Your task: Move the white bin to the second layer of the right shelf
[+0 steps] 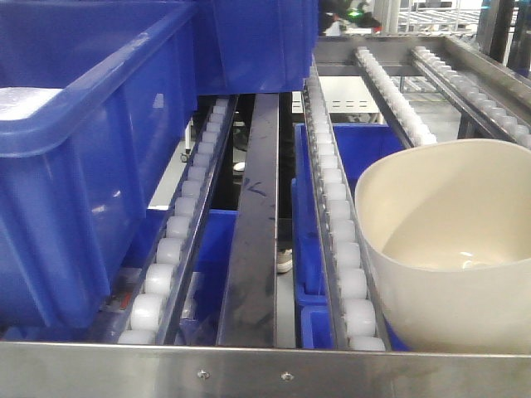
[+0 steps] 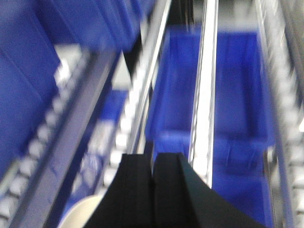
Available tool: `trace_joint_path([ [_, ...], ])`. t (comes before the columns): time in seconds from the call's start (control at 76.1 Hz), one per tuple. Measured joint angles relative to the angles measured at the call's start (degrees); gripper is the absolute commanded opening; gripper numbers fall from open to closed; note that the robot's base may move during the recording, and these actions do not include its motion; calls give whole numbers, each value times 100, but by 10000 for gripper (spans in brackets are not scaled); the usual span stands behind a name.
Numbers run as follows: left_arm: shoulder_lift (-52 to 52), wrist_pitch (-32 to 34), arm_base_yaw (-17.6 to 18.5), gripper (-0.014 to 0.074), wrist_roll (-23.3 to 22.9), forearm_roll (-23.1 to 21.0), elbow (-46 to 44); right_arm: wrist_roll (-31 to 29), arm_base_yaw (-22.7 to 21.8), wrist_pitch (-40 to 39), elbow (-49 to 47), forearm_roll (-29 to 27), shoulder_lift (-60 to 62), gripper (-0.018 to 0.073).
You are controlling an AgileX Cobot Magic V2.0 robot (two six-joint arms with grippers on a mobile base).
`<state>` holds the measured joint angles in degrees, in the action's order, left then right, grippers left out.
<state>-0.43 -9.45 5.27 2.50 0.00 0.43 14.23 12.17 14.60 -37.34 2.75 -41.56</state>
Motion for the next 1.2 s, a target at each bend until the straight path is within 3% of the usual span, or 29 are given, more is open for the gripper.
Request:
trace_joint_path([
  [0.355, 0, 0, 0, 85, 0, 0, 0, 0, -1115, -253, 1392, 0, 2134, 51],
  [1.196, 0, 0, 0, 85, 0, 0, 0, 0, -1143, -264, 1622, 0, 2508, 51],
])
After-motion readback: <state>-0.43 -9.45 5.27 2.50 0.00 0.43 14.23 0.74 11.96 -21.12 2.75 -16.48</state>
